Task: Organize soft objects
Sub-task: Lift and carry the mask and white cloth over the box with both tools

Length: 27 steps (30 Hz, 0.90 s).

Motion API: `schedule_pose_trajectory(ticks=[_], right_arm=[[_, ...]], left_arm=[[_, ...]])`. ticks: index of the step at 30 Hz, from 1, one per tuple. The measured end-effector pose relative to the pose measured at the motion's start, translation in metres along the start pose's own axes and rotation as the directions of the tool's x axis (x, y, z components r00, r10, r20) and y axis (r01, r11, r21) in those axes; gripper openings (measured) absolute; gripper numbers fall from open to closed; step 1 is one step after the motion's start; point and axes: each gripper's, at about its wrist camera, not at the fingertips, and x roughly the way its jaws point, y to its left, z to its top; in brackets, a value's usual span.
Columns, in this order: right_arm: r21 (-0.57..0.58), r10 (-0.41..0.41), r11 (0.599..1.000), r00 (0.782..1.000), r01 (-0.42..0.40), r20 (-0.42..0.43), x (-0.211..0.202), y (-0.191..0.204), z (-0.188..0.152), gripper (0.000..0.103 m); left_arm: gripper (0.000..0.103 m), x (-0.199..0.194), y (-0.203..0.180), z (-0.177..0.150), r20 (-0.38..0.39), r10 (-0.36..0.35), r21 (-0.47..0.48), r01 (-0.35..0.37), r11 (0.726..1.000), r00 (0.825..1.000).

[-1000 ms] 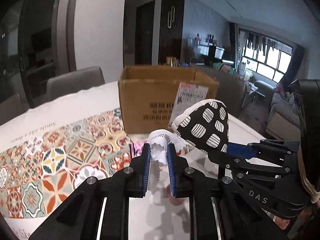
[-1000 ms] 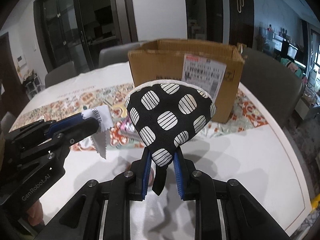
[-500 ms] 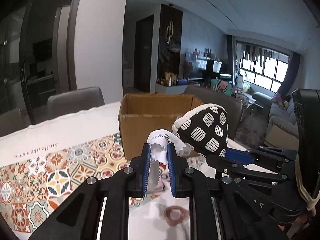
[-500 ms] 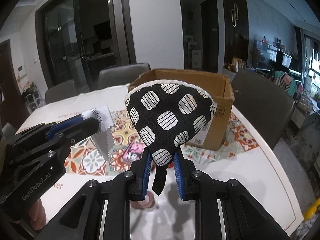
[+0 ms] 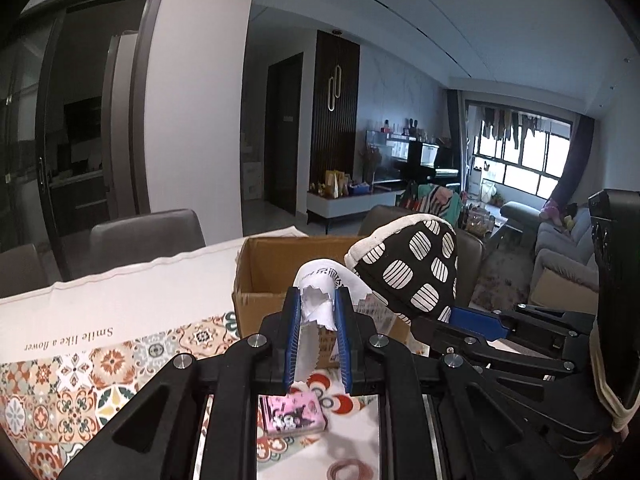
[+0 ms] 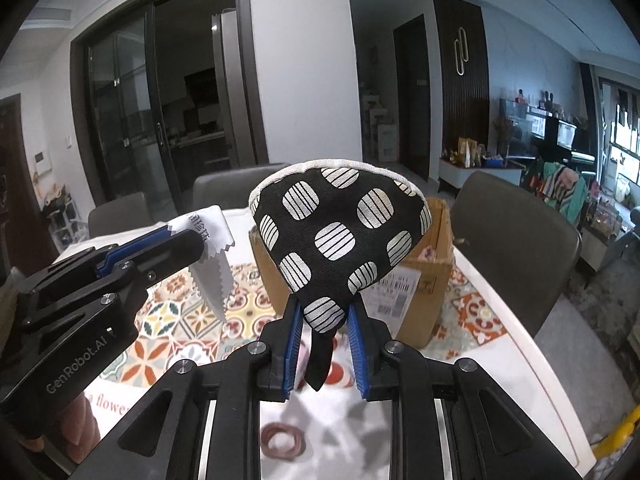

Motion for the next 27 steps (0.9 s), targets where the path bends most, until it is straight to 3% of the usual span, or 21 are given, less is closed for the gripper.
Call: schedule_pose_trajectory(ticks=[27], right_arm=[[0.032,0.030,0.999,0.999,-0.031,0.042,0.038,-0.034,0.065,0.024]], left_arm=[[0.018,0.051,0.002,0.066,0.085,-0.009,0.066,0.003,0.998,0.996]])
